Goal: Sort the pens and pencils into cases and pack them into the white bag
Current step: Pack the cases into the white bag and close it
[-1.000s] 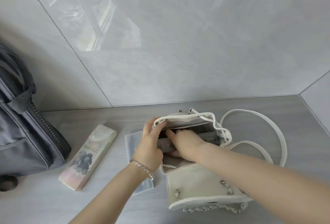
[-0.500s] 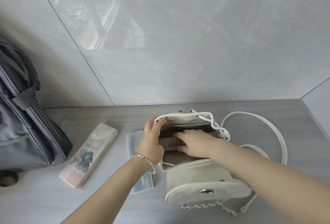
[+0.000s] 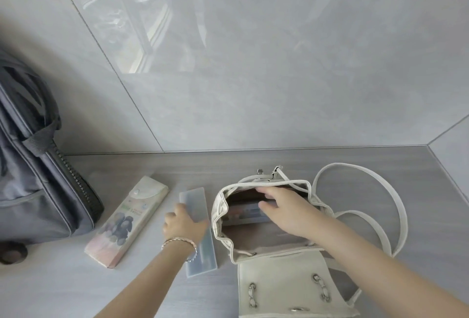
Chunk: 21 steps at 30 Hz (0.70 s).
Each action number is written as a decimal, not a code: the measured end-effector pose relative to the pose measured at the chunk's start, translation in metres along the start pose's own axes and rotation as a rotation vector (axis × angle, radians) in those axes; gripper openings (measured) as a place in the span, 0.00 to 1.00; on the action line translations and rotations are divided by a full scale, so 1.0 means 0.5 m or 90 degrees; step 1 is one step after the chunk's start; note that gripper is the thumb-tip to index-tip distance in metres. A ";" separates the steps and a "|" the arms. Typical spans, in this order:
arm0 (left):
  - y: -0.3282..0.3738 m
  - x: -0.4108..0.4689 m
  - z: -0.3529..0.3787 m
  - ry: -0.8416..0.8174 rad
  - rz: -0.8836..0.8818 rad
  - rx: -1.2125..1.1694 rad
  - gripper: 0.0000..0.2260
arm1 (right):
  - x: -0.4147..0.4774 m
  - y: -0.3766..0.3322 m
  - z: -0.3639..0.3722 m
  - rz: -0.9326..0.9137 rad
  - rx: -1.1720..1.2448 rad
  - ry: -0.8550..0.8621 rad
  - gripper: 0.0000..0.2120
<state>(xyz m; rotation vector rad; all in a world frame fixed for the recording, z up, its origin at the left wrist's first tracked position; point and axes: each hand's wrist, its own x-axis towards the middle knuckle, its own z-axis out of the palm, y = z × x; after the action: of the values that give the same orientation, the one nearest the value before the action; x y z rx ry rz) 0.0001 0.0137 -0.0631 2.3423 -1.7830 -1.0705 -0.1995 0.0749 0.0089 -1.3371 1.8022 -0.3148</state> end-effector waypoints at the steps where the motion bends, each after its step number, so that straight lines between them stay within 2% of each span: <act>1: -0.007 -0.009 0.019 -0.039 -0.003 0.090 0.33 | -0.003 -0.004 -0.002 0.011 0.018 -0.009 0.21; 4: -0.013 -0.023 0.049 -0.008 0.019 0.179 0.44 | -0.012 -0.020 -0.013 0.020 0.073 -0.022 0.22; 6: -0.006 -0.022 0.038 -0.002 -0.009 0.107 0.46 | -0.023 -0.031 -0.030 0.013 0.111 -0.016 0.20; 8: 0.008 -0.021 -0.003 0.019 -0.033 -0.039 0.44 | -0.025 -0.042 -0.044 0.022 0.147 -0.004 0.20; 10: 0.036 -0.041 -0.063 0.085 0.023 -0.144 0.39 | -0.024 -0.051 -0.055 0.039 0.221 -0.003 0.25; 12: 0.070 -0.077 -0.125 0.137 0.126 -0.191 0.36 | -0.020 -0.068 -0.060 0.059 0.334 -0.011 0.29; 15: 0.121 -0.144 -0.168 0.126 0.261 -0.178 0.34 | -0.010 -0.086 -0.063 0.032 0.406 -0.030 0.38; 16: 0.136 -0.164 -0.166 0.111 0.298 -0.153 0.33 | -0.011 -0.088 -0.063 0.009 0.391 -0.040 0.34; 18: 0.156 -0.192 -0.144 0.062 0.369 -0.116 0.33 | -0.012 -0.094 -0.061 -0.022 0.367 -0.041 0.18; 19: 0.161 -0.195 -0.130 0.023 0.399 -0.114 0.31 | -0.010 -0.092 -0.059 -0.014 0.379 -0.015 0.13; 21: 0.163 -0.188 -0.109 -0.048 0.451 -0.144 0.24 | -0.005 -0.074 -0.056 0.035 0.392 0.069 0.10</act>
<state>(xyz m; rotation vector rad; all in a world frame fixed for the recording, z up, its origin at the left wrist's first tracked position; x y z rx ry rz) -0.0517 0.0444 0.0585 1.3705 -2.1169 -1.1483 -0.1956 0.0550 0.0505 -0.8442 1.6327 -0.8481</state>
